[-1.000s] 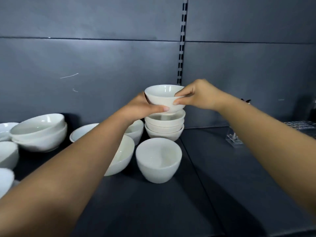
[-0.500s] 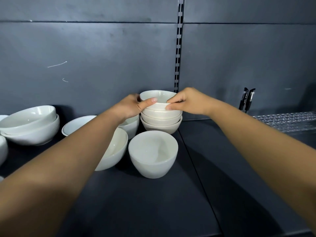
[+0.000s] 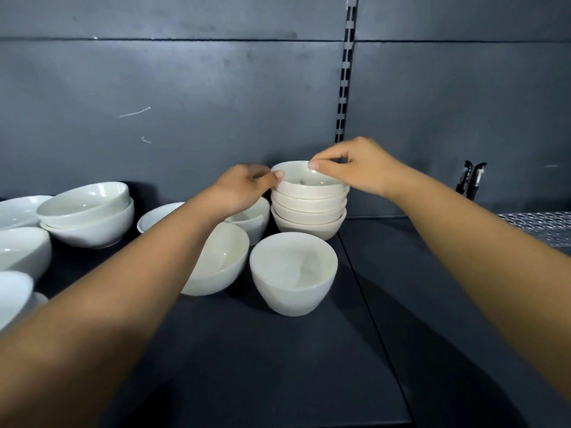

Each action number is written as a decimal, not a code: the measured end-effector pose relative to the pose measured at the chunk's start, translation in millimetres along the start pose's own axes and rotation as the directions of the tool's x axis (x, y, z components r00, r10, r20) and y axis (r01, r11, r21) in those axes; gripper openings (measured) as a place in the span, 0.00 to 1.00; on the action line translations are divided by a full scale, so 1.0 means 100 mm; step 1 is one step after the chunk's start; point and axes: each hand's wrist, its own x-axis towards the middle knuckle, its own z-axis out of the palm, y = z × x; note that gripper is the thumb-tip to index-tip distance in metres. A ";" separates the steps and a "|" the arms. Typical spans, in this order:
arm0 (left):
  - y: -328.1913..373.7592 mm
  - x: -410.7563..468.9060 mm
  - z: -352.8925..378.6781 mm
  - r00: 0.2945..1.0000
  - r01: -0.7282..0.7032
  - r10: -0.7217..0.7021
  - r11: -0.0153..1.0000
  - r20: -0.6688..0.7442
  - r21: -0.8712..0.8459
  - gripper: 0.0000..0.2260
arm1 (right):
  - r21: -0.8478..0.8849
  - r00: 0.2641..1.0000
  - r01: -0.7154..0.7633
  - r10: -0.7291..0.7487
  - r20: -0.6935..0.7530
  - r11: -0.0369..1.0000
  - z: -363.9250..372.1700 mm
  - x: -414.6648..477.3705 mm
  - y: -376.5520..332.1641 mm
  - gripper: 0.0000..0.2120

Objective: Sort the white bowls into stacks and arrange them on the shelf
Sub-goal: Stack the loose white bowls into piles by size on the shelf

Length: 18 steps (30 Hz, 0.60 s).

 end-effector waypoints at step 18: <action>-0.83 -2.62 -1.25 0.513 0.282 -0.129 0.959 -0.848 0.025 0.17 | 0.140 0.721 0.515 -0.515 0.464 0.846 1.21 0.21 -1.78 0.12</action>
